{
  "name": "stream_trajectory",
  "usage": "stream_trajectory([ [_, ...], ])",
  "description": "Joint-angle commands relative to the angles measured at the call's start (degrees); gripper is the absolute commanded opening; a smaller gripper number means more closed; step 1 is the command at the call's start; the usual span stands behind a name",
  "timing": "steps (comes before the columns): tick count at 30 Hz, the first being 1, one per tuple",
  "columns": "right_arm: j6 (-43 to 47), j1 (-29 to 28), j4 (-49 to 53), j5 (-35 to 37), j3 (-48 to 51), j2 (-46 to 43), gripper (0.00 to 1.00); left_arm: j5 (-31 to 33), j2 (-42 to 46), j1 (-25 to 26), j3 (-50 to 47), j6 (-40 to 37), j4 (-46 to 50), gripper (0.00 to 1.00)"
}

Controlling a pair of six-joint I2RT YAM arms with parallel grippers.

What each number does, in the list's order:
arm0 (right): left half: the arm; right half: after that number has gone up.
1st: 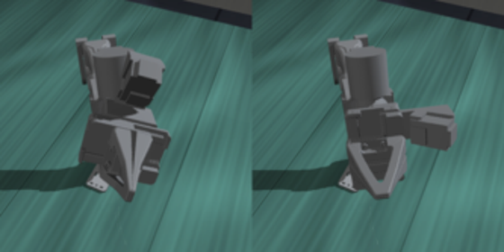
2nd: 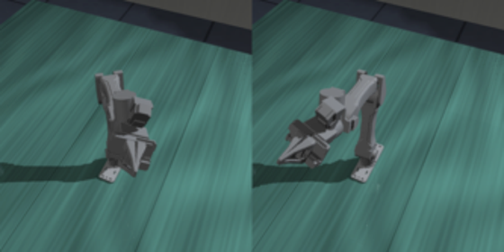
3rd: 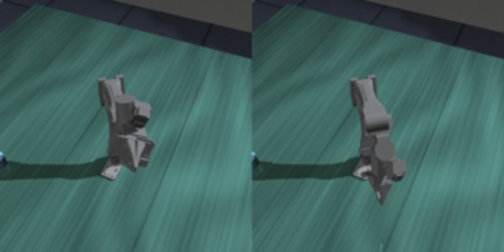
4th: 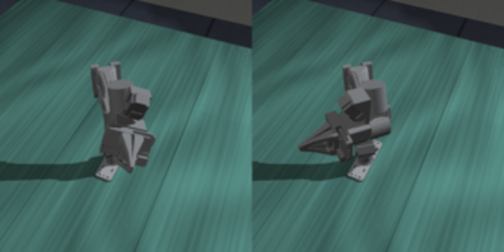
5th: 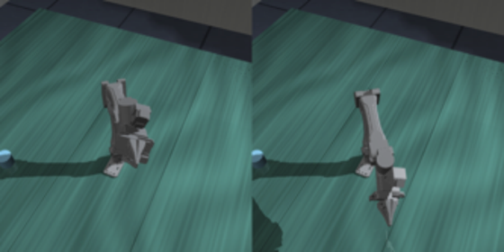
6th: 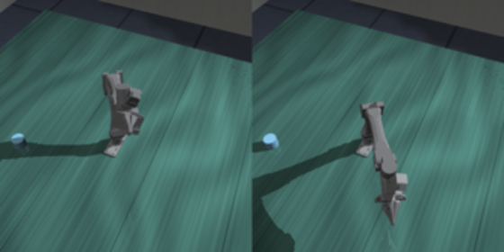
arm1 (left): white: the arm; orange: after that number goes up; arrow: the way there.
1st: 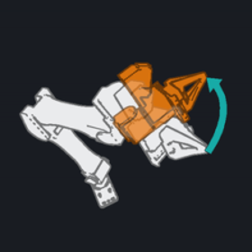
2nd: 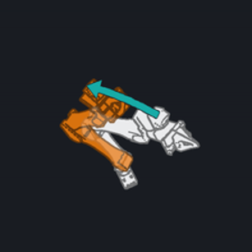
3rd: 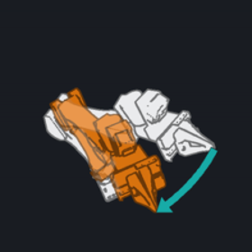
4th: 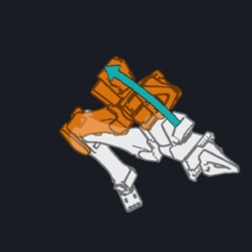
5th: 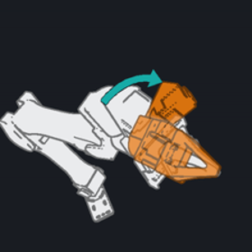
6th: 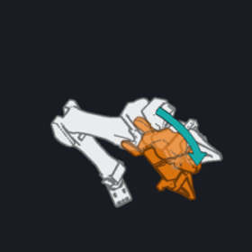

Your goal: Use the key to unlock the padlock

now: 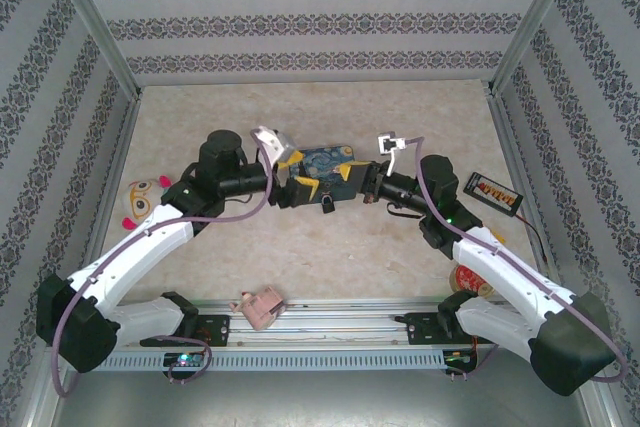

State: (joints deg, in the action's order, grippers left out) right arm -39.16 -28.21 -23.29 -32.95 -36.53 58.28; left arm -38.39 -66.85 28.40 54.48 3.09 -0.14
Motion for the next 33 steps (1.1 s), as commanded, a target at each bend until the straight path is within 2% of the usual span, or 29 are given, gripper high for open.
stream_trajectory([
  [1, -4.4, 0.6, -9.3, 0.3, 1.2, -0.9, 0.00, -6.9, -1.9, -3.3, 0.4, 18.4, -15.7, 0.79],
  [6, -6.8, 0.6, -13.3, -0.5, 1.6, -1.0, 0.00, -17.2, -6.2, -4.2, 2.8, 27.2, -23.3, 0.71],
  [11, -8.6, 0.3, -16.7, -1.0, 1.8, -0.9, 0.00, -20.9, -8.7, -4.3, 3.5, 33.2, -28.1, 0.65],
  [15, -8.8, -0.1, -17.3, -1.1, 1.3, -0.5, 0.00, -23.7, -10.8, -4.2, 2.8, 38.6, -36.3, 0.58],
  [21, -8.8, -0.7, -18.1, -1.2, 0.7, 0.3, 0.00, -25.0, -12.3, -4.2, 2.8, 39.2, -37.6, 0.52],
  [29, -8.6, -1.4, -18.8, -1.2, 0.0, 1.3, 0.00, -25.3, -13.4, -4.2, 2.7, 38.5, -37.5, 0.52],
  [33, -8.6, -1.9, -19.0, -1.5, -0.5, 2.2, 0.00, -26.1, -14.1, -4.1, 2.7, 38.7, -37.9, 0.45],
])
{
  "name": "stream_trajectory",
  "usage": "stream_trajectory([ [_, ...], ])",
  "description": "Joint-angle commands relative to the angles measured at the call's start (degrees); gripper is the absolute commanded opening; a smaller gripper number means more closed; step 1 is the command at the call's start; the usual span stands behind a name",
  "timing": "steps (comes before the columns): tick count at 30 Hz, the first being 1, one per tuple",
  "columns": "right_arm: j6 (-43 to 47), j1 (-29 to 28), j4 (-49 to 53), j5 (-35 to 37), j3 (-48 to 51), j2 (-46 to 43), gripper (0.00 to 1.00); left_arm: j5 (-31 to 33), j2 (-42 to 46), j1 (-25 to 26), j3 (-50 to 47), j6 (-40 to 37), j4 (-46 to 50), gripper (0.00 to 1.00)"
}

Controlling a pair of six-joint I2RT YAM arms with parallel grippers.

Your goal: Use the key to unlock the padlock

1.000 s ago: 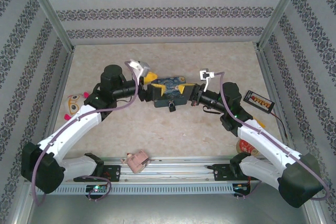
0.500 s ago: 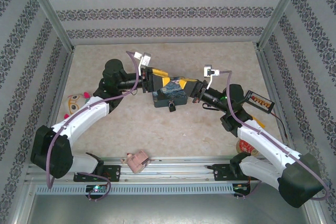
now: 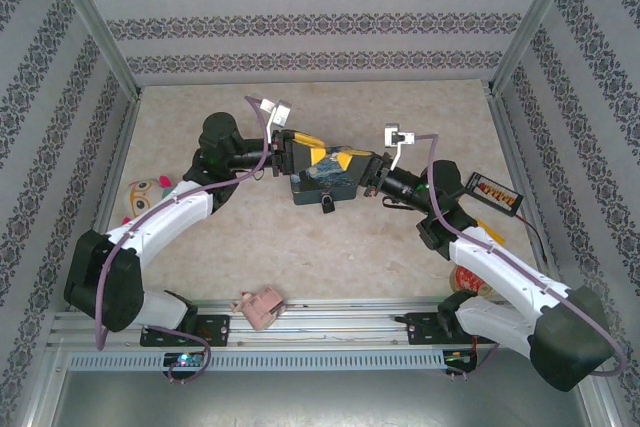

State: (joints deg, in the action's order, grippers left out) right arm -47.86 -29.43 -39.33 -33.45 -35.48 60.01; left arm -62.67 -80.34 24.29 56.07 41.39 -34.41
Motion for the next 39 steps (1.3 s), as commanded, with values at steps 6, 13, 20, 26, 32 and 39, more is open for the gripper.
stream_trajectory([
  [6, 0.2, -1.0, -3.1, -1.0, -2.0, 1.1, 0.00, -2.6, -0.9, 0.1, 1.1, 0.9, -4.4, 0.33],
  [13, 0.3, -1.1, -3.1, -0.8, -2.0, 1.0, 0.00, -2.5, -0.8, 0.1, 0.8, 0.0, -3.1, 0.38],
  [20, 0.4, -1.0, -3.1, -0.6, -2.0, 0.6, 0.00, -2.8, -0.7, 0.1, 0.4, -0.8, -1.6, 0.37],
  [26, 0.4, -1.0, -3.1, -0.4, -2.1, 0.6, 0.00, -3.0, -0.5, 0.1, 0.4, -1.6, -0.1, 0.36],
  [32, 0.5, -1.0, -3.2, -0.4, -2.4, 0.7, 0.00, -3.2, -0.2, 0.1, 0.2, -2.5, 1.4, 0.36],
  [39, 0.5, -1.0, -3.2, -0.3, -2.5, 1.0, 0.00, -3.5, -0.4, 0.1, 0.6, -3.2, 2.2, 0.24],
])
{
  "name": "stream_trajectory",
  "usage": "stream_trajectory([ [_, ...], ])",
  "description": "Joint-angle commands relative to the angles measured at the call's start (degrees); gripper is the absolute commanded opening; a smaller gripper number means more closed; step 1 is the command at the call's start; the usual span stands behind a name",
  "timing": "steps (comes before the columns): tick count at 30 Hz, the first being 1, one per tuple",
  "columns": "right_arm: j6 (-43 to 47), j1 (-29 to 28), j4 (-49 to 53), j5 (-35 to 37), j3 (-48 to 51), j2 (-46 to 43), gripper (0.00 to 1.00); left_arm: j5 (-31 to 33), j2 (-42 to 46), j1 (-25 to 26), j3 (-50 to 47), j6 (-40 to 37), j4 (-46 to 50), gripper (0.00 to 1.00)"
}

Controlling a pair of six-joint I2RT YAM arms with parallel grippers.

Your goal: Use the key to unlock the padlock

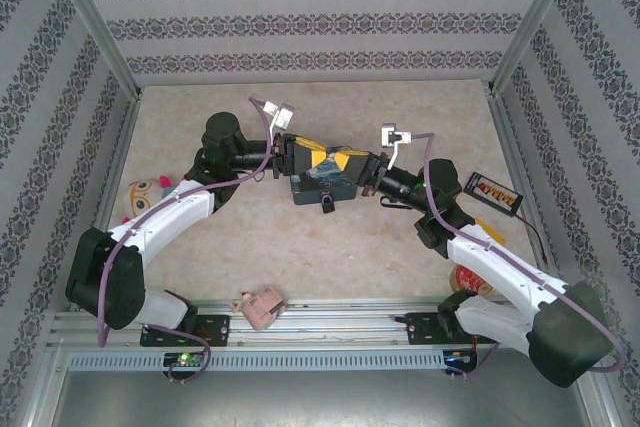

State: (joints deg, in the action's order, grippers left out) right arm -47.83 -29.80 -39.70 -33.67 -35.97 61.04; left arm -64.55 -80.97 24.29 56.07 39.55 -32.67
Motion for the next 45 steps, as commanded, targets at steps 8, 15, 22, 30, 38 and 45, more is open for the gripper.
stream_trajectory([
  [8, 0.4, -0.7, -2.8, 0.1, -2.0, 0.0, 0.00, -2.0, 0.4, 0.1, 0.7, -2.0, 0.6, 0.02],
  [15, 1.0, 0.0, 3.2, 0.6, -2.1, -1.2, 0.10, -2.3, 2.7, 0.0, 4.3, -12.9, 15.0, 0.00],
  [22, 4.7, 1.3, 15.0, 2.3, -1.5, -7.4, 0.47, 12.4, 3.7, 3.3, 24.2, -52.5, 71.7, 0.00],
  [30, 7.1, 1.6, 20.5, 5.6, -0.2, -14.2, 0.51, 21.7, -3.1, 8.9, 38.4, -62.1, 91.9, 0.00],
  [38, 9.6, -0.1, 19.4, -0.2, 0.4, -16.6, 0.45, 19.1, -5.2, 10.3, 43.4, -62.2, 92.9, 0.00],
  [45, 12.0, -4.0, 19.4, -2.1, -2.8, -11.2, 0.45, 17.0, -4.9, 10.3, 44.5, -62.6, 93.7, 0.00],
])
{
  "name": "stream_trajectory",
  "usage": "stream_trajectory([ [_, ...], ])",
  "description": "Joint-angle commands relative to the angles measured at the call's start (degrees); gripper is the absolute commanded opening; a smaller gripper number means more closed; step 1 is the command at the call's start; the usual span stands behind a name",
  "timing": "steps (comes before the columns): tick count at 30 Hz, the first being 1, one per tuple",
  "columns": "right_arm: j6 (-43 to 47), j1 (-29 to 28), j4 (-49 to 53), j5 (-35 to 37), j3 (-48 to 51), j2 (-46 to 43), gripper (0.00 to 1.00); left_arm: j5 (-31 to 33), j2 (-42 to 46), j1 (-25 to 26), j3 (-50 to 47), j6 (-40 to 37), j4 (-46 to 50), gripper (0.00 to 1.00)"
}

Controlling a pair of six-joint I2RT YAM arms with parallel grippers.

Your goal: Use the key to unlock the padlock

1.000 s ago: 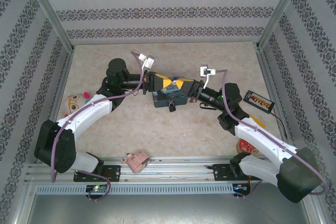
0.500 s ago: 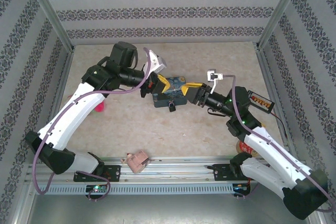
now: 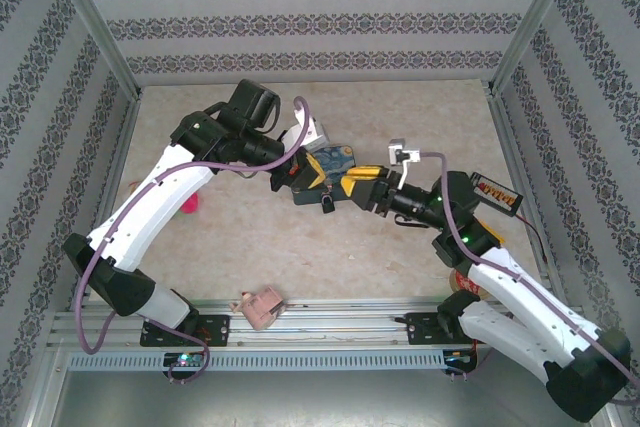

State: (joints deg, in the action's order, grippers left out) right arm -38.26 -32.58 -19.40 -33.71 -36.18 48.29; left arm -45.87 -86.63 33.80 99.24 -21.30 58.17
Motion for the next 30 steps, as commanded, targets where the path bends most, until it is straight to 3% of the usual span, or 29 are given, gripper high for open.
stream_trajectory([
  [1, 2.7, -1.7, -1.0, -2.3, -3.1, 2.6, 0.45, -1.7, 0.9, 0.8, 1.3, -1.7, 3.0, 0.00],
  [12, 3.0, -2.9, -2.2, -4.8, -4.7, 6.7, 0.32, -1.0, 1.1, 0.9, 0.9, -0.3, 2.2, 0.00],
  [30, 2.4, -2.5, -4.6, -8.9, -3.7, 7.2, 0.21, -3.4, 1.9, 0.3, -0.2, 0.6, 0.2, 0.00],
])
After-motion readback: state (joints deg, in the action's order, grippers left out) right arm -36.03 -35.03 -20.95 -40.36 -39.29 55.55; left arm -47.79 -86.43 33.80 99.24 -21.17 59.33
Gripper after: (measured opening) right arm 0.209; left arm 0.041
